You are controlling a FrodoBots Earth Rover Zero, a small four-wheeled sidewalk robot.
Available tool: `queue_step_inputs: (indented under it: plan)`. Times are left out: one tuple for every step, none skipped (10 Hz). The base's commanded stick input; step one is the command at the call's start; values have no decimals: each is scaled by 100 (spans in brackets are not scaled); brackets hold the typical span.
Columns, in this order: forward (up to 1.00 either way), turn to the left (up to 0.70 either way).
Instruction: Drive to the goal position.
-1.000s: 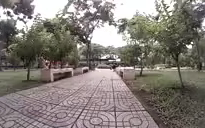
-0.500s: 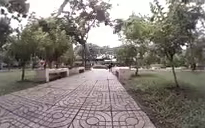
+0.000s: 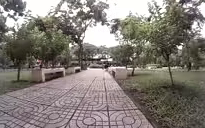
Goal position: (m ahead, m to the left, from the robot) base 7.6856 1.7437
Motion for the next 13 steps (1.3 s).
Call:
queue_step_inputs:
  plan:
    - [0,0]
    - [0,0]
    - [0,0]
    - [0,0]
    - [0,7]
    - [0,45]
    - [0,19]
    - [0,0]
    - [0,0]
    - [0,0]
    - [0,0]
    - [0,0]
    - [0,0]
